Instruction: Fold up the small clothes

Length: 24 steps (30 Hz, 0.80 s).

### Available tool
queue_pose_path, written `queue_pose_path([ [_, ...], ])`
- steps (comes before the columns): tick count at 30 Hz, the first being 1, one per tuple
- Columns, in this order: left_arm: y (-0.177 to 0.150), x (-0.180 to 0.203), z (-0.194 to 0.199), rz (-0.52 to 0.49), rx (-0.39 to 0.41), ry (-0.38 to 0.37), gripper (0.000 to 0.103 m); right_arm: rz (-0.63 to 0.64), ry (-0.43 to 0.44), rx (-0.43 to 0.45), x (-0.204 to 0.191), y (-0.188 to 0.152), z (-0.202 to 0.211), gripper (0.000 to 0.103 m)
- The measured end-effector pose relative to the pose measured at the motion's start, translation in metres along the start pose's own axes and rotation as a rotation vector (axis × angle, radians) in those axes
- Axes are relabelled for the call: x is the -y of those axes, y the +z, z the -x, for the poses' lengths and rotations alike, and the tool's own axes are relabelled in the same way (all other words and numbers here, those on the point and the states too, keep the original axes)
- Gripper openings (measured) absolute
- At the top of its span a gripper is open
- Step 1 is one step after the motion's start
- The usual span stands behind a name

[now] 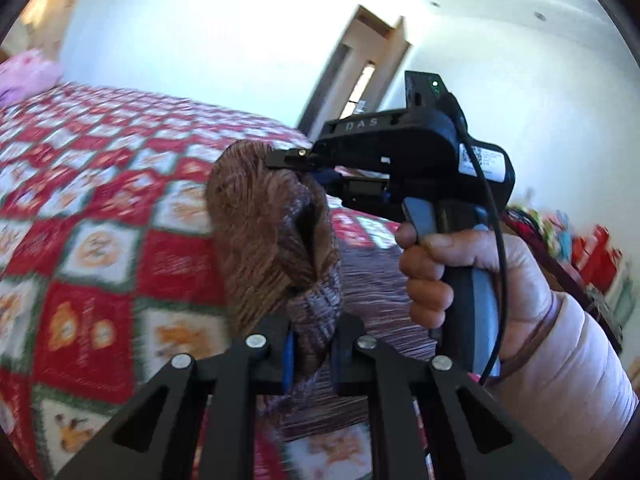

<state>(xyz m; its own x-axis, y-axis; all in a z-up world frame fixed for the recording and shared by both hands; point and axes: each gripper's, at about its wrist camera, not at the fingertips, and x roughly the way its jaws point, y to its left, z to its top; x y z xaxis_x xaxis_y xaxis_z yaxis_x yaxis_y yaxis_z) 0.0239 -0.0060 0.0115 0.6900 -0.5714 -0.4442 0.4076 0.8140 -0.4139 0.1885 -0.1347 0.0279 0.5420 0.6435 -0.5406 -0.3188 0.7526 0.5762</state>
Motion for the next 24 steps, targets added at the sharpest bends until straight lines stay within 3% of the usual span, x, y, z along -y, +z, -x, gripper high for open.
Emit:
queue_pose_path([
  [10, -0.018, 0.103, -0.068, -0.184, -0.12, -0.124, 0.014, -0.021, -0.165, 0.071, 0.095, -0.004, 0.116, 0.011],
  [18, -0.057, 0.154, -0.111, -0.253, -0.241, -0.141, 0.014, -0.075, -0.272, 0.021, 0.173, -0.033, 0.135, 0.011],
  [24, -0.076, 0.171, -0.109, -0.309, -0.276, -0.165, 0.014, -0.09, -0.293, 0.05, 0.187, -0.051, 0.145, 0.011],
])
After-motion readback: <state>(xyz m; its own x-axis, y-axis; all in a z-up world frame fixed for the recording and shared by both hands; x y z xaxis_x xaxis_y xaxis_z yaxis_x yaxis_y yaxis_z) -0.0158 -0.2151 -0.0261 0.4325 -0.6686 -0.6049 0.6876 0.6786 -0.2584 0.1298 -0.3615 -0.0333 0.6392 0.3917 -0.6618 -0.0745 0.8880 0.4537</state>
